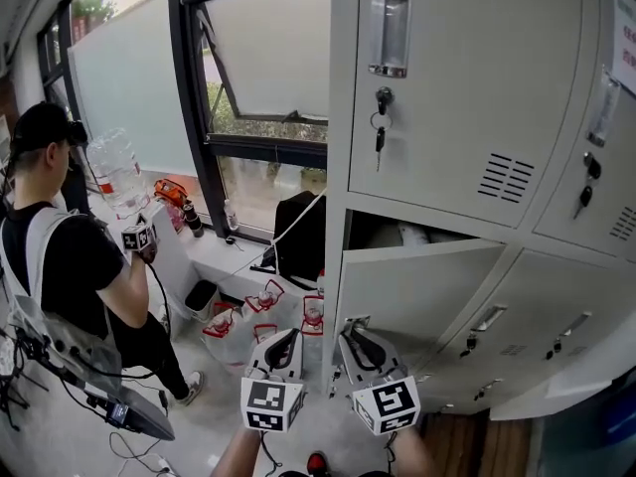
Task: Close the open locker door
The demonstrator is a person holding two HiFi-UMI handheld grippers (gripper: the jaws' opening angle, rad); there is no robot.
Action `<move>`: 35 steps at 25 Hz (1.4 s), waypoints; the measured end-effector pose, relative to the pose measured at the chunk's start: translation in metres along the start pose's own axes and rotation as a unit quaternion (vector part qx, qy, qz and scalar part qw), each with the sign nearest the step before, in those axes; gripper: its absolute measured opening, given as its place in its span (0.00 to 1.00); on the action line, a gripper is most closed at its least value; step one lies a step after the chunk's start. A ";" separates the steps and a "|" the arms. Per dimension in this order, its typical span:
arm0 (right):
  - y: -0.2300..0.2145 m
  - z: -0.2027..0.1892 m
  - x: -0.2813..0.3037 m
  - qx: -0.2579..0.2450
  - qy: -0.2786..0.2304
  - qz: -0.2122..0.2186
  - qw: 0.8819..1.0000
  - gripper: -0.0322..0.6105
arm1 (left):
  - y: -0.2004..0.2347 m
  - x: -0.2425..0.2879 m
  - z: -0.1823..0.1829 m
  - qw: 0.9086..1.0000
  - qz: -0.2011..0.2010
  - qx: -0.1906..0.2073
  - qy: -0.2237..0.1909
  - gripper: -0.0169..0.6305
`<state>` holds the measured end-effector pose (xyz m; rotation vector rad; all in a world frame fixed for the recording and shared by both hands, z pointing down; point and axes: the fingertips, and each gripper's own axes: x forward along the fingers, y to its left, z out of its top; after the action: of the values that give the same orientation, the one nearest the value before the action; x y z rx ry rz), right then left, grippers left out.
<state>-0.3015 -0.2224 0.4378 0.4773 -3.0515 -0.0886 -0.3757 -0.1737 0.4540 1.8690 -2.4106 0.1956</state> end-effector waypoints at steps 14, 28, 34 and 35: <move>-0.026 0.001 0.040 0.001 0.002 -0.051 0.999 0.13 | 0.029 0.038 0.000 1.000 -0.031 0.001 -0.001 0.06; -0.048 0.000 0.062 -0.003 0.003 -0.087 0.996 0.13 | 0.041 0.060 -0.017 0.999 -0.047 -0.008 0.014 0.06; -0.054 0.000 0.068 0.001 0.001 -0.095 0.996 0.13 | 0.044 0.067 -0.021 0.999 -0.049 -0.011 0.019 0.06; -0.055 0.000 0.069 0.001 0.002 -0.095 0.995 0.13 | 0.043 0.067 -0.022 0.999 -0.049 -0.011 0.020 0.06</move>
<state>-0.3505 -0.2959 0.4374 0.7665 -2.9950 -0.0907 -0.4348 -0.2240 0.4830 1.9500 -2.2790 0.1954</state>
